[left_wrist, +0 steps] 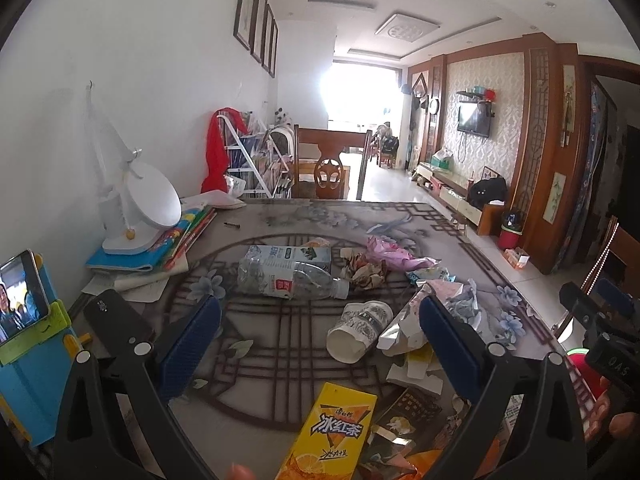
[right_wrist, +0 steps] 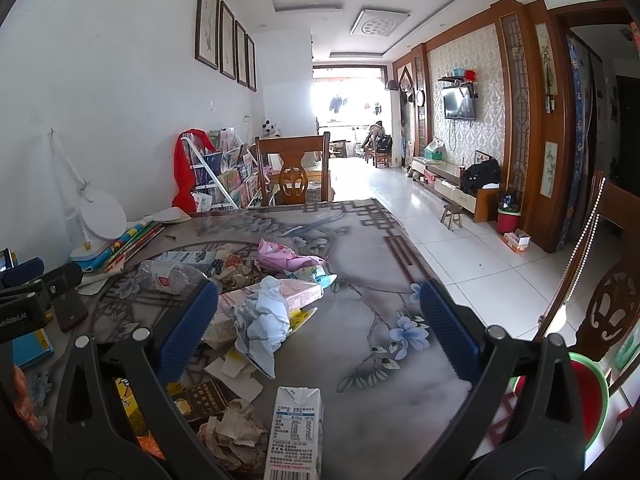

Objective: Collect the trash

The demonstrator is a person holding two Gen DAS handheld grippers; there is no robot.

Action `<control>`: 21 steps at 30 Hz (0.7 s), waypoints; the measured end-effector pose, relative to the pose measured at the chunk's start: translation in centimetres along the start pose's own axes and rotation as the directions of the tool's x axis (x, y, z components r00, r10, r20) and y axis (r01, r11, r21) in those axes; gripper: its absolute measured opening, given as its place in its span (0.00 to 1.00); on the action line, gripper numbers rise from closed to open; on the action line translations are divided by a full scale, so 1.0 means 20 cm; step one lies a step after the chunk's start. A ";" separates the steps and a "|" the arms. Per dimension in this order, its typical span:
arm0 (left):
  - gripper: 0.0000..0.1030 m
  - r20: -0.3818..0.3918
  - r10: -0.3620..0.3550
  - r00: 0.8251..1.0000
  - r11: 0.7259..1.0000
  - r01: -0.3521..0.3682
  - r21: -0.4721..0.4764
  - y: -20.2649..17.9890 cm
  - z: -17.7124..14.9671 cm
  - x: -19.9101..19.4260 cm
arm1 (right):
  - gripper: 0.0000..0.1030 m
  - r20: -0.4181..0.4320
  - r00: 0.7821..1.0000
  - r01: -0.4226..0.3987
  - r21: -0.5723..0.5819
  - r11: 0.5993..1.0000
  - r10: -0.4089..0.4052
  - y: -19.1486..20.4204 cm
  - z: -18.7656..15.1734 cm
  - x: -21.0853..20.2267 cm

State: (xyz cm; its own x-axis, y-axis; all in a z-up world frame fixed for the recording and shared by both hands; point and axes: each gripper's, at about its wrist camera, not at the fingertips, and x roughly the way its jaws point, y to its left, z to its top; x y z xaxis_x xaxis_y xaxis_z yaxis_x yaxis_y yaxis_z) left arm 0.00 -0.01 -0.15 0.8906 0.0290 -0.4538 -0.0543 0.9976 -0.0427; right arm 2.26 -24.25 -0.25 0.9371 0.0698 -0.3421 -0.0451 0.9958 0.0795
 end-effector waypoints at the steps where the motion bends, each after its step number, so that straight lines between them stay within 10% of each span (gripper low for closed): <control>1: 0.92 -0.004 0.000 1.000 1.000 0.000 0.000 0.00 0.00 0.00 | 0.97 0.000 1.000 0.000 0.000 1.000 0.000 0.00 0.00 0.00; 21: 0.92 -0.032 0.005 0.999 1.000 -0.005 0.010 -0.01 -0.01 0.02 | 0.97 0.002 1.000 0.001 0.001 1.000 -0.001 -0.02 -0.01 0.00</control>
State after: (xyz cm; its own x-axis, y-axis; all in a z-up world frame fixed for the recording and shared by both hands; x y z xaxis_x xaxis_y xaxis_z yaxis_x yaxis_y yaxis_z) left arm 0.31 -0.13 -0.45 0.8752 0.0323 -0.4826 -0.0541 0.9980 -0.0313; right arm 2.22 -24.62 -0.46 0.9378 0.0687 -0.3404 -0.0439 0.9958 0.0800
